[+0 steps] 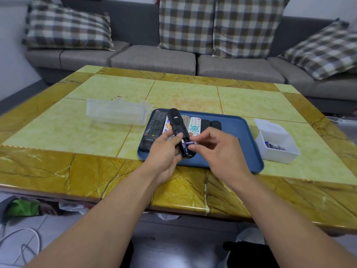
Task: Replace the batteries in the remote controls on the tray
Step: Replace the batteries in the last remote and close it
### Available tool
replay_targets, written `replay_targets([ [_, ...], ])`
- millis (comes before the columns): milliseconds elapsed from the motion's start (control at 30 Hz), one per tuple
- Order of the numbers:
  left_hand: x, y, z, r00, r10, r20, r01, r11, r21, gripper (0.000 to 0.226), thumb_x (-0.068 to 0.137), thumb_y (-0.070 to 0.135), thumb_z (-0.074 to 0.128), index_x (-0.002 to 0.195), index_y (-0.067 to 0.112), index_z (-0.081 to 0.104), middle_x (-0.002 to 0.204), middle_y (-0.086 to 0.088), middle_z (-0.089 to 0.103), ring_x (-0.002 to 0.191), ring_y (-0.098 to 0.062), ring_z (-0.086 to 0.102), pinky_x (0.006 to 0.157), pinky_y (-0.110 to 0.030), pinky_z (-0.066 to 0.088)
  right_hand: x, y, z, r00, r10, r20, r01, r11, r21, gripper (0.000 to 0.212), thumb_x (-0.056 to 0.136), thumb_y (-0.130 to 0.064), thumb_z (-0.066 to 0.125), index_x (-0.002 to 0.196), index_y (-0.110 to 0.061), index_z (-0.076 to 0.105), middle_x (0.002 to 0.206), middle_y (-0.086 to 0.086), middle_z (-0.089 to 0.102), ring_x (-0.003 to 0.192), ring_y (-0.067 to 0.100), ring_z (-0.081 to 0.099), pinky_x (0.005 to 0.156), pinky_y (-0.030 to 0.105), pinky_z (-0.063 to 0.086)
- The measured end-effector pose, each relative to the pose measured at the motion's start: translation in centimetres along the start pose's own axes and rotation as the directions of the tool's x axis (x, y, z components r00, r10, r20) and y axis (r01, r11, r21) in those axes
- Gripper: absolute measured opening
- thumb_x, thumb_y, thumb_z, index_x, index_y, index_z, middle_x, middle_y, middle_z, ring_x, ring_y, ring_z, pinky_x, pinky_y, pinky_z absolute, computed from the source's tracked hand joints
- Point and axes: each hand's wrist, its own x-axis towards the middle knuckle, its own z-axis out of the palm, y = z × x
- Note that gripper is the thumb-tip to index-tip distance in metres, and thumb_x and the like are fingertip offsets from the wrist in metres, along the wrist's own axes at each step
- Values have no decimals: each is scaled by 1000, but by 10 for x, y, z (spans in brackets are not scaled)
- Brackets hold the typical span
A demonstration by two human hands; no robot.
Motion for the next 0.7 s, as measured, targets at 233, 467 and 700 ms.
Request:
replay_targets([
  [233,0,1,-3,999,15,-32,-14,1000,5,19,105,8,49,122,5,59,111,-15,73,81,-24,71,67,-36,62,0,7,4,984,-153,93,171,954,-248,24,86,-11,76,106,-22,79,98,-8,77,90,-6,70,86,24,57],
  [467,1,4,-7,998,35,-49,-34,999,24,28,105,10,48,132,3,56,117,-17,73,91,-28,71,74,-41,60,3,11,4,960,-234,154,272,914,-301,25,87,-11,74,108,-24,78,111,-7,75,108,-2,65,96,20,52],
  [700,0,4,-7,997,70,-11,-69,995,70,27,104,9,51,131,9,56,116,-16,73,94,-26,72,74,-39,61,2,9,3,978,-204,37,207,955,-211,17,89,-22,74,105,-25,78,94,-15,73,86,3,66,76,21,53],
])
